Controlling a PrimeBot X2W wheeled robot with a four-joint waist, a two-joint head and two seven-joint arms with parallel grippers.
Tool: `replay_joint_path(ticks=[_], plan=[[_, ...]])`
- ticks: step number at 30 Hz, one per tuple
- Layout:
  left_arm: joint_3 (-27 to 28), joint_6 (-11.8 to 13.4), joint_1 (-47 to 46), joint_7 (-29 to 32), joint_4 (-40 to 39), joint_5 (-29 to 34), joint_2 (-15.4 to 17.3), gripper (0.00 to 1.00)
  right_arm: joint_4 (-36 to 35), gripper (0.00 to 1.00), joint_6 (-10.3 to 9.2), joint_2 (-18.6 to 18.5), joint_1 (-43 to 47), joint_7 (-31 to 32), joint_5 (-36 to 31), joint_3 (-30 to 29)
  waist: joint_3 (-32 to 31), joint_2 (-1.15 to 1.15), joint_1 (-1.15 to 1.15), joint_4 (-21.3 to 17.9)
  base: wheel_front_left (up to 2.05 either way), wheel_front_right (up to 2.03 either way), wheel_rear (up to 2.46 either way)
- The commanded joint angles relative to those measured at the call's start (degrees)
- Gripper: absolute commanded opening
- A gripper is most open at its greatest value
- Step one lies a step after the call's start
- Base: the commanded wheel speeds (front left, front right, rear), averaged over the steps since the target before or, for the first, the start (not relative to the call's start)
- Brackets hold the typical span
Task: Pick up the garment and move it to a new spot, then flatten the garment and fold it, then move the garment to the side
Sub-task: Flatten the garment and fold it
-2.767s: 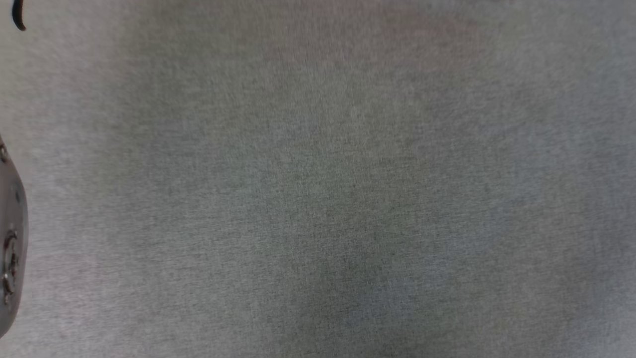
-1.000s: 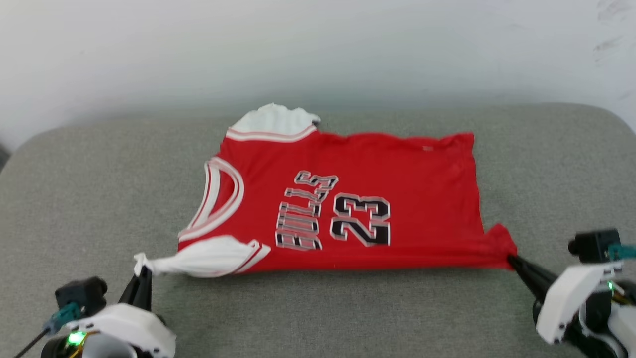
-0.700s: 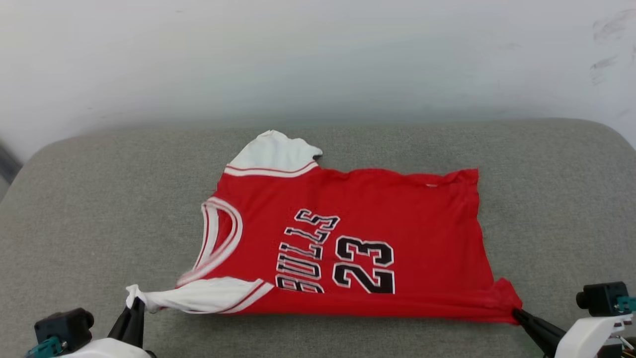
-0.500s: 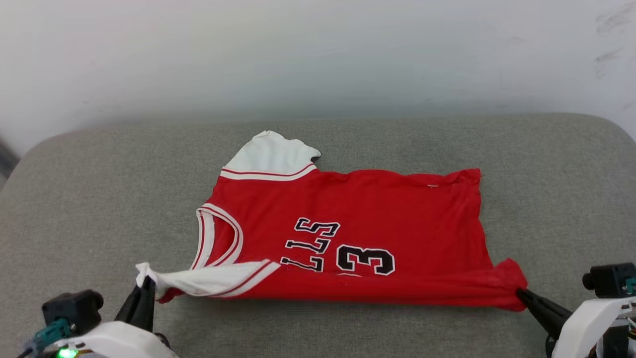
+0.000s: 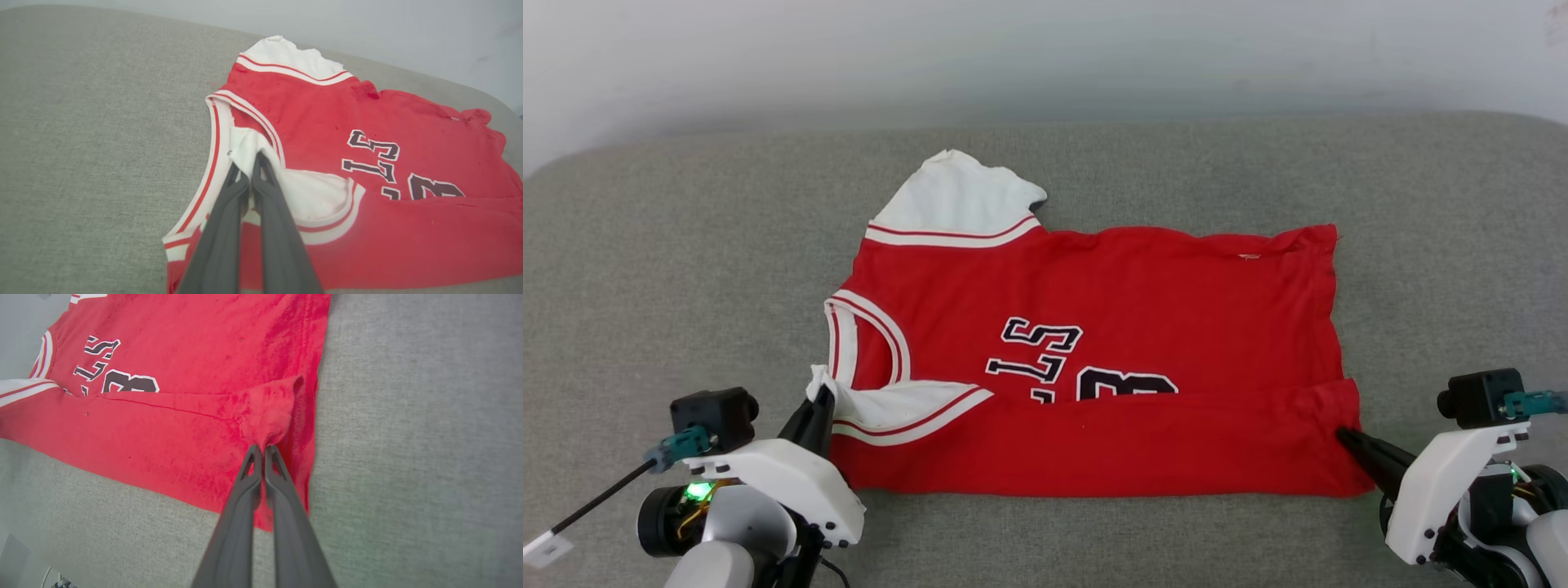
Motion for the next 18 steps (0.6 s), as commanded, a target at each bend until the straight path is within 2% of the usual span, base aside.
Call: replay_joint_path(ticks=[1, 6, 7, 8, 9, 14, 18], plan=[[-0.4, -0.7, -1.5, 0.3, 2.0, -0.3, -0.1, 0.00, 0.6, 0.00, -0.04, 0.6, -1.0, 0.2, -0.5, 0.3, 1.6, 0.00, -0.01, 0.2, 0.00, 0.00, 0.00], [-1.2, -2.2, -3.4, 0.7, 7.9, -1.5, -1.0, 0.00, 3.3, 0.01, -0.04, 1.5, -1.9, -1.0, -0.9, 1.8, 3.0, 0.00, -0.01, 0.0, 0.00, 0.00, 0.00], [-1.2, -2.5, -3.9, 0.6, 8.9, -1.8, -1.0, 0.06, 3.9, 0.30, -0.04, 1.7, -2.3, -1.8, -1.3, 2.4, 3.2, 0.00, -0.01, -0.1, 0.00, 0.00, 0.00], [-1.3, -3.0, -4.2, 0.7, 9.9, -2.1, -1.3, 0.42, 4.6, 0.81, -0.04, 1.6, -2.7, -2.9, -1.6, 3.0, 3.3, 0.00, -0.01, -0.2, 0.00, 0.00, 0.00], [-1.3, -3.3, -4.5, 0.5, 10.6, -2.3, -1.4, 1.00, 5.3, 1.00, -0.04, 1.7, -2.9, -3.6, -1.5, 3.5, 3.2, 0.00, -0.01, -0.3, 0.00, 0.00, 0.00], [-0.8, -4.2, -5.5, -0.8, 13.6, -3.1, -1.1, 1.00, 7.3, 1.00, -0.05, 1.4, -3.7, -8.6, -0.9, 6.0, 2.0, 0.00, -0.01, -0.7, 0.00, 0.00, 0.00], [-0.3, -4.9, -5.4, -0.5, 15.5, -3.8, -0.2, 1.00, 7.1, 1.00, -0.04, 0.8, -3.8, -16.0, -1.9, 6.2, 0.0, 0.00, -0.01, -0.8, 0.00, 0.00, 0.00]])
